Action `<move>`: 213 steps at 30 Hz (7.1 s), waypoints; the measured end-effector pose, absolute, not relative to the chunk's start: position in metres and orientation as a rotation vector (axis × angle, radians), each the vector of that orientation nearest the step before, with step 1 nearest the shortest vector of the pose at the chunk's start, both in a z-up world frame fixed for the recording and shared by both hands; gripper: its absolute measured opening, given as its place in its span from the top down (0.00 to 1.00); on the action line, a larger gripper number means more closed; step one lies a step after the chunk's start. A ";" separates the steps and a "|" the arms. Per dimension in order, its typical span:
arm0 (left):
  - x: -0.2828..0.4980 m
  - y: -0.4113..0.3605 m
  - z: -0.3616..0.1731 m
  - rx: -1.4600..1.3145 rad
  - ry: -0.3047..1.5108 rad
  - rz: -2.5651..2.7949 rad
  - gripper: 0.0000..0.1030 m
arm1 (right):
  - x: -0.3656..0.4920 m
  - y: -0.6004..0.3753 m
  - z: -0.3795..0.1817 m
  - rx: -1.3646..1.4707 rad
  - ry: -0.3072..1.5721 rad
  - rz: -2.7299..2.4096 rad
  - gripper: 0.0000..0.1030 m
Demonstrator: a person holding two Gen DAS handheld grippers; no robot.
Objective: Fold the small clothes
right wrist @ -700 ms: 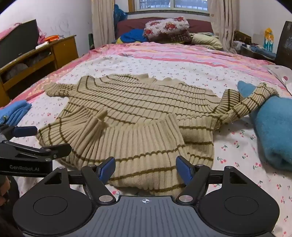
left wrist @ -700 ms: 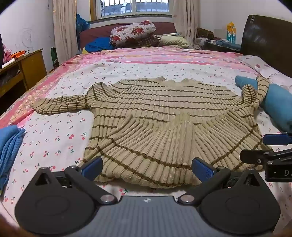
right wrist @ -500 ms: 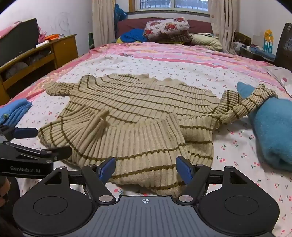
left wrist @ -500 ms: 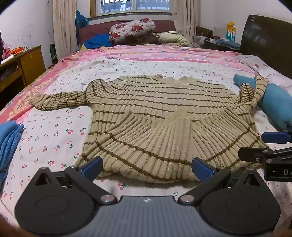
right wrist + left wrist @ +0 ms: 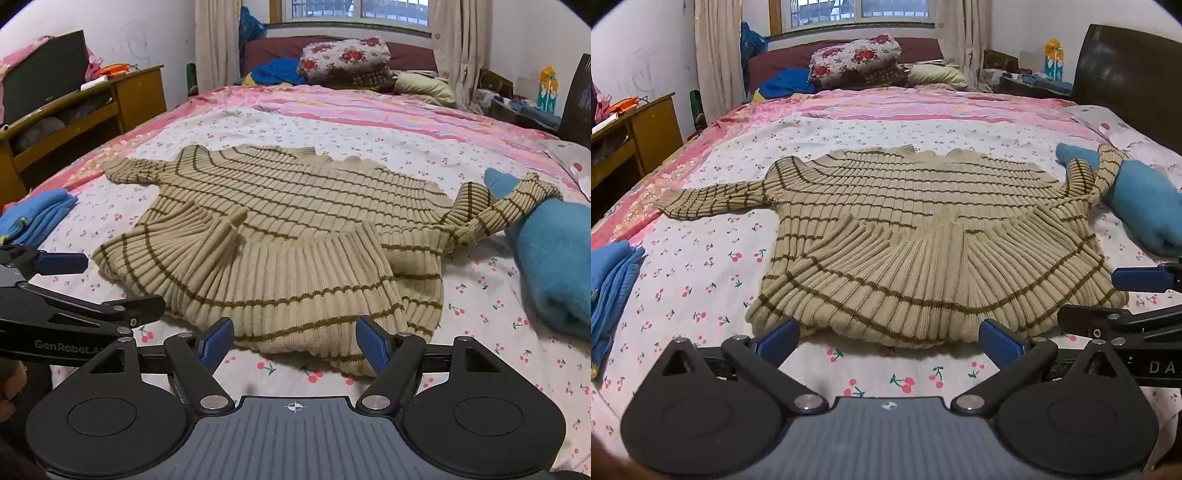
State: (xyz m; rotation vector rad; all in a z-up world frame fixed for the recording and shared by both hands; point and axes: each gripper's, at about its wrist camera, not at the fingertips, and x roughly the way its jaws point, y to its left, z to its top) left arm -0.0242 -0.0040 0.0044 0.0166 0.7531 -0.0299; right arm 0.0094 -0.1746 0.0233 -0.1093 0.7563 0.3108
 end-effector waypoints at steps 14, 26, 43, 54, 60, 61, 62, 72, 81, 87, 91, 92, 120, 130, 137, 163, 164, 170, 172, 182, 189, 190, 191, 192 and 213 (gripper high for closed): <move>-0.038 -0.013 0.001 0.060 0.752 -0.013 0.00 | -0.010 -0.178 0.016 -0.093 0.762 0.275 0.28; -0.044 -0.018 0.000 0.079 0.756 -0.010 0.00 | -0.018 -0.181 0.014 -0.085 0.753 0.259 0.28; -0.047 -0.017 -0.009 0.071 0.786 -0.020 0.00 | -0.018 -0.181 0.009 -0.080 0.764 0.254 0.28; -0.046 -0.019 -0.012 0.074 0.796 -0.019 0.00 | -0.019 -0.182 0.006 -0.078 0.770 0.255 0.28; -0.046 -0.019 -0.012 0.073 0.796 -0.019 0.00 | -0.018 -0.182 0.004 -0.078 0.771 0.256 0.28; -0.046 -0.019 -0.013 0.074 0.796 -0.019 0.00 | -0.019 -0.182 0.004 -0.078 0.772 0.255 0.28; -0.046 -0.019 -0.013 0.075 0.796 -0.019 0.00 | -0.018 -0.182 0.005 -0.078 0.771 0.256 0.28; -0.046 -0.019 -0.016 0.075 0.798 -0.019 0.00 | -0.019 -0.181 0.001 -0.080 0.774 0.252 0.28; -0.043 -0.018 -0.016 0.078 0.800 -0.017 0.00 | -0.016 -0.181 0.002 -0.072 0.775 0.265 0.28; -0.035 -0.017 -0.016 0.087 0.811 -0.017 0.00 | -0.011 -0.178 0.002 -0.075 0.778 0.271 0.29; -0.030 -0.016 -0.014 0.090 0.810 -0.014 0.00 | -0.006 -0.178 0.003 -0.067 0.778 0.274 0.29; -0.029 -0.015 -0.013 0.087 0.809 -0.014 0.00 | -0.005 -0.177 0.004 -0.065 0.777 0.275 0.29; -0.007 -0.007 0.007 0.112 0.746 -0.039 0.00 | 0.016 -0.171 0.022 -0.067 0.734 0.303 0.30; 0.027 0.015 0.013 0.099 0.707 -0.019 0.00 | 0.049 -0.186 0.020 -0.072 0.736 0.250 0.31; 0.056 0.029 0.008 0.100 0.713 -0.036 0.00 | 0.078 -0.194 0.014 -0.107 0.740 0.232 0.36; 0.088 0.085 -0.002 -0.132 0.876 -0.342 0.86 | 0.103 -0.209 0.021 -0.001 0.854 0.493 0.93; 0.081 0.088 0.001 -0.143 0.875 -0.360 0.86 | 0.095 -0.211 0.027 0.002 0.844 0.517 0.93; 0.022 0.103 0.016 -0.179 0.866 -0.458 0.86 | 0.031 -0.224 0.060 -0.045 0.815 0.694 0.94; 0.001 0.108 0.018 -0.179 0.876 -0.464 0.86 | 0.013 -0.227 0.061 -0.089 0.826 0.730 0.94; -0.066 0.140 0.019 -0.167 0.930 -0.372 0.86 | -0.041 -0.213 0.049 -0.465 0.950 0.793 0.87; -0.075 0.135 0.040 -0.113 0.848 -0.347 0.83 | -0.046 -0.211 0.070 -0.469 0.889 0.798 0.87; -0.071 0.130 0.041 -0.116 0.833 -0.363 0.81 | -0.044 -0.208 0.072 -0.437 0.867 0.795 0.86; -0.066 0.123 0.040 -0.124 0.824 -0.377 0.77 | -0.042 -0.205 0.072 -0.406 0.849 0.786 0.82; -0.059 0.116 0.038 -0.134 0.823 -0.389 0.73 | -0.036 -0.200 0.070 -0.369 0.839 0.761 0.81; -0.021 0.047 0.004 -0.031 1.021 -0.342 0.67 | 0.010 -0.213 0.019 -0.118 0.972 0.519 0.81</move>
